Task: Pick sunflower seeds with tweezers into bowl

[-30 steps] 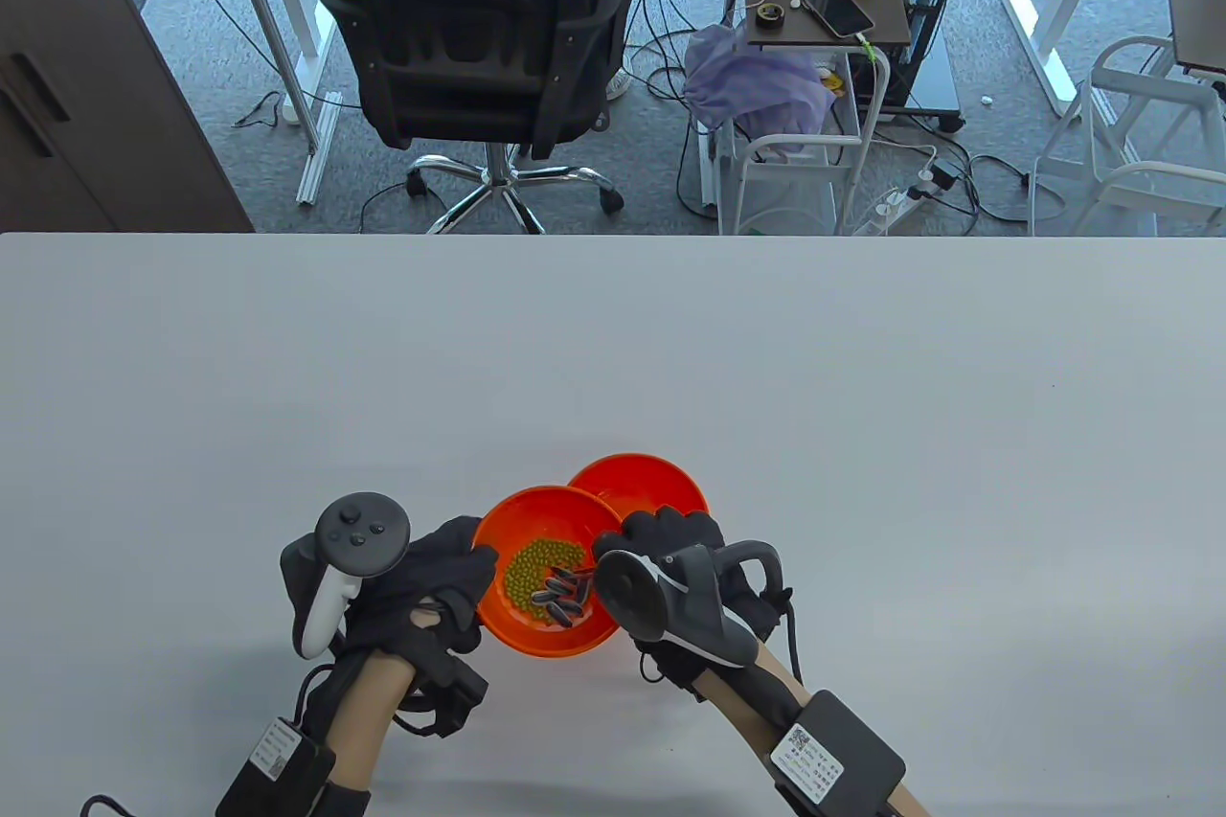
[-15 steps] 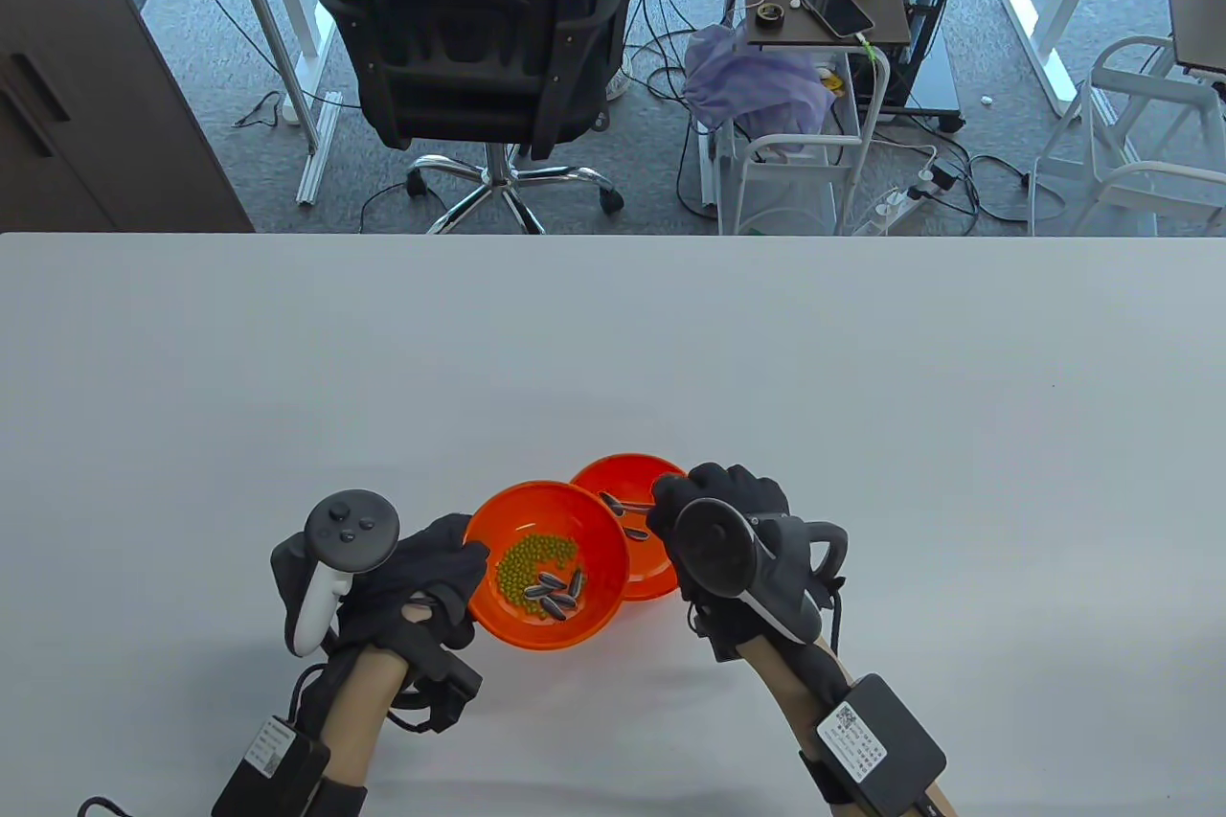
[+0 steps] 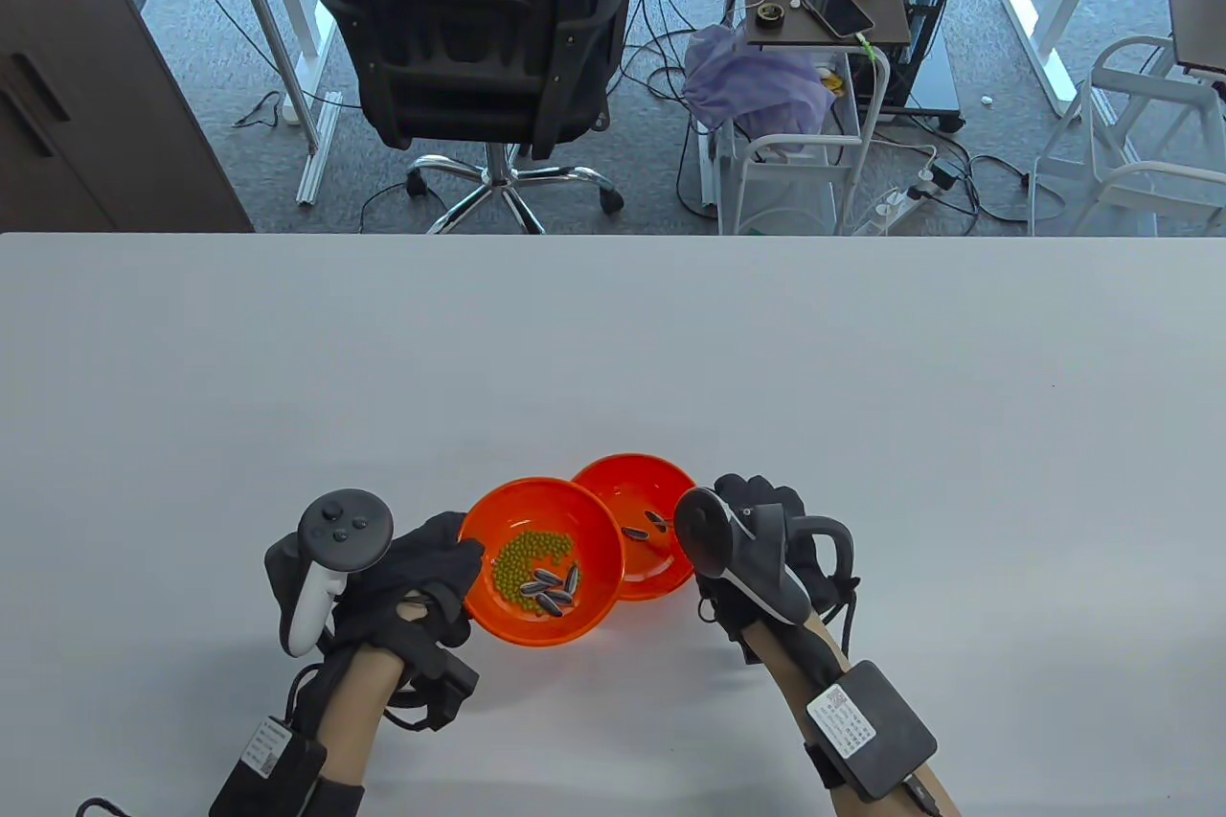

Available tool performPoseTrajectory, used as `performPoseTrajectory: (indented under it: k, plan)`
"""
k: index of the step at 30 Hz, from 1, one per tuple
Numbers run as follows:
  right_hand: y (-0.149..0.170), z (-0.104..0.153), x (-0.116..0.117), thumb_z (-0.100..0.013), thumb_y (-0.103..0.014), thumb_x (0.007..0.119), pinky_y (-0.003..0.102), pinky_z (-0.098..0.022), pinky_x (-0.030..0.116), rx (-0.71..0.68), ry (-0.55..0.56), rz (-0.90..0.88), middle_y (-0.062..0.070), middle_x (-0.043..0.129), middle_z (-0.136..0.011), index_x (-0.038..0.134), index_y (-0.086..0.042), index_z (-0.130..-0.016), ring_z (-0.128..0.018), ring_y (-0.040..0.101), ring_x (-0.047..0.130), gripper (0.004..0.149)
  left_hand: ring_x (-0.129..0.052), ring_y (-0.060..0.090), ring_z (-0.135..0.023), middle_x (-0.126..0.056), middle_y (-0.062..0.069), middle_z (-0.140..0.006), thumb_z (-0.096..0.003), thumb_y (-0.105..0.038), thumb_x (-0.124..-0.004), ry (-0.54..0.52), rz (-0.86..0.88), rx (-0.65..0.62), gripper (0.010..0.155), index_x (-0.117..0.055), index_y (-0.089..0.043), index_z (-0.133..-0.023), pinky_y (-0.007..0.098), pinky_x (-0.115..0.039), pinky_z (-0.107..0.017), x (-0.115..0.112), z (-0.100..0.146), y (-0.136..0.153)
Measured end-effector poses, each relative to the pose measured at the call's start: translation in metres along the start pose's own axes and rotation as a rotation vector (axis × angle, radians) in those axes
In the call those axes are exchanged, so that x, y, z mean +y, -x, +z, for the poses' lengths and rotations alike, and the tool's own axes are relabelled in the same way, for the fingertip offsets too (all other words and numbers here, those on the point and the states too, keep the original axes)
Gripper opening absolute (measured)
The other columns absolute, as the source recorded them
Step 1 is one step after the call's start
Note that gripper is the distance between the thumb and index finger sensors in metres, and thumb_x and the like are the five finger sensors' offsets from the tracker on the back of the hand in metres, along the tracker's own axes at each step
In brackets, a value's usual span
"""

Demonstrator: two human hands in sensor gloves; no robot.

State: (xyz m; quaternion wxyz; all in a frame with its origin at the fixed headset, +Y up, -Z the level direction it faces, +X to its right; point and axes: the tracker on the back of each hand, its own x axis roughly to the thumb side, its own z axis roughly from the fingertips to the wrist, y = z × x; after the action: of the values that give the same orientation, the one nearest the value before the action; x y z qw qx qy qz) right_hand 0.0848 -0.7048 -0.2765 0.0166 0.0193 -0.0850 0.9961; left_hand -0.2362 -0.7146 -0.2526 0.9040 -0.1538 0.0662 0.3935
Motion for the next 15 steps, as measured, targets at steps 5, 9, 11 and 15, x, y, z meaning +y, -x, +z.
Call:
performPoseTrajectory:
  k: [5, 9, 11, 15]
  plan:
    - [-0.002, 0.000, 0.002, -0.030, -0.046, 0.092, 0.037, -0.043, 0.086, 0.021, -0.023, 0.074, -0.004, 0.105, -0.055, 0.105, -0.027, -0.064, -0.038, 0.014, 0.099, 0.041, -0.105, 0.011, -0.004, -0.105, 0.006, -0.041, -0.0466, -0.039, -0.079, 0.000, -0.001, 0.000, 0.050, -0.081, -0.015, -0.091, 0.034, -0.094, -0.016, 0.000, 0.000, 0.000]
    - [-0.001, 0.001, -0.003, -0.030, -0.045, 0.092, 0.037, -0.044, 0.086, 0.039, 0.013, 0.040, -0.004, 0.105, -0.055, 0.105, -0.027, -0.065, -0.038, 0.014, 0.099, 0.042, -0.105, 0.011, -0.004, -0.105, 0.006, -0.041, -0.0466, -0.039, -0.079, 0.001, 0.000, 0.000, 0.050, -0.081, -0.015, -0.091, 0.034, -0.094, -0.016, 0.000, 0.000, 0.000]
    - [0.001, 0.001, -0.007, -0.029, -0.045, 0.092, 0.037, -0.044, 0.086, 0.049, 0.043, 0.005, -0.004, 0.105, -0.055, 0.105, -0.027, -0.065, -0.038, 0.014, 0.099, 0.041, -0.105, 0.011, -0.004, -0.105, 0.006, -0.041, -0.0466, -0.039, -0.079, 0.002, -0.001, 0.000, 0.050, -0.081, -0.015, -0.091, 0.034, -0.094, -0.016, 0.000, 0.000, 0.000]
    - [0.004, 0.003, -0.019, -0.029, -0.045, 0.092, 0.037, -0.044, 0.086, 0.062, 0.089, -0.091, -0.004, 0.105, -0.055, 0.105, -0.028, -0.065, -0.038, 0.014, 0.099, 0.041, -0.105, 0.011, -0.004, -0.105, 0.006, -0.041, -0.0466, -0.039, -0.079, 0.001, -0.002, 0.001, 0.050, -0.081, -0.015, -0.091, 0.034, -0.094, -0.016, 0.000, 0.000, 0.000]
